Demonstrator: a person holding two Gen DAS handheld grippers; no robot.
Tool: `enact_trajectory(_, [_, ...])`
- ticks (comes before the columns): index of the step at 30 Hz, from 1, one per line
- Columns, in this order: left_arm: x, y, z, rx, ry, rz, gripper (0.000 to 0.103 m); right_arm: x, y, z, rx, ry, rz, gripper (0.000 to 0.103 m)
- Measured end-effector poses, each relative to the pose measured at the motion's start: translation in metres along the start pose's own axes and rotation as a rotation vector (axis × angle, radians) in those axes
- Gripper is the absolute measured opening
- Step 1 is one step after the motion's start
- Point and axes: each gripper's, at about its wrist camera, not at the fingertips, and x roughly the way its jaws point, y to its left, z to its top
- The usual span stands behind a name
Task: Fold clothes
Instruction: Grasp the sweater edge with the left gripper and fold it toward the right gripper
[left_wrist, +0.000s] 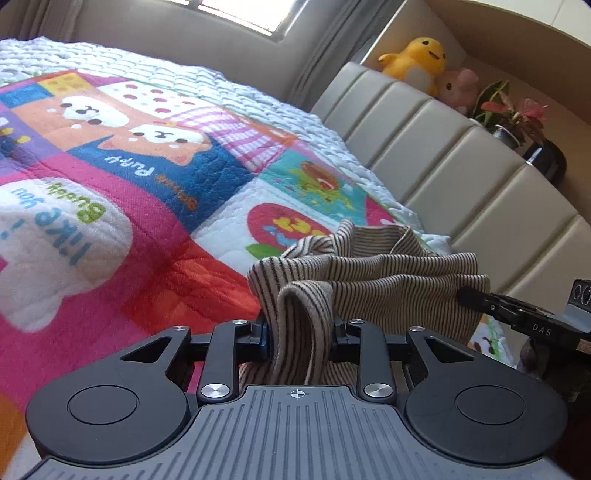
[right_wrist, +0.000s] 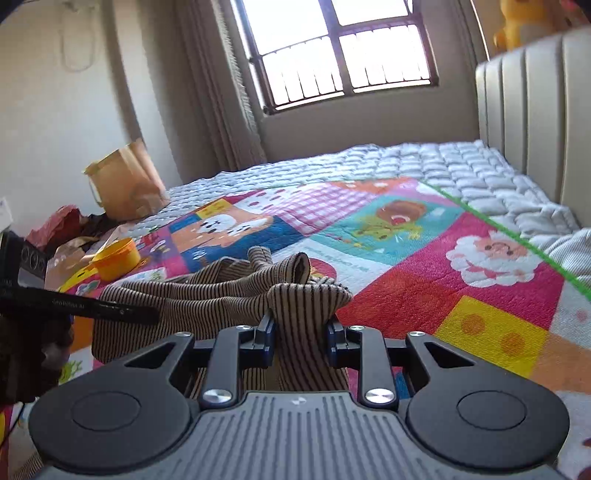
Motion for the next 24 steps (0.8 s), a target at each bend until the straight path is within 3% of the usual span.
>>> enact_trajectory(5, [-0.066,-0.037,-0.043,0.092,-0.032,-0.004,0.03,-0.069,0.038,-0.027,-0.124,-0.039,-0.013,0.025])
enact_trajectory(12, [-0.103,-0.054,-0.111,0.101,0.06,0.042,0.039,-0.129,0.056,-0.081,-0.19,0.004,-0.034,0.029])
enact_trajectory(18, [-0.125,-0.047,-0.14,0.101,0.08,0.187,0.058,-0.16,0.066,-0.136,-0.25,0.112,-0.075,0.032])
enact_trajectory(24, [-0.163,-0.026,-0.131,0.026,-0.016,0.33,0.06,-0.193,0.048,-0.164,-0.155,0.117,-0.124,0.036])
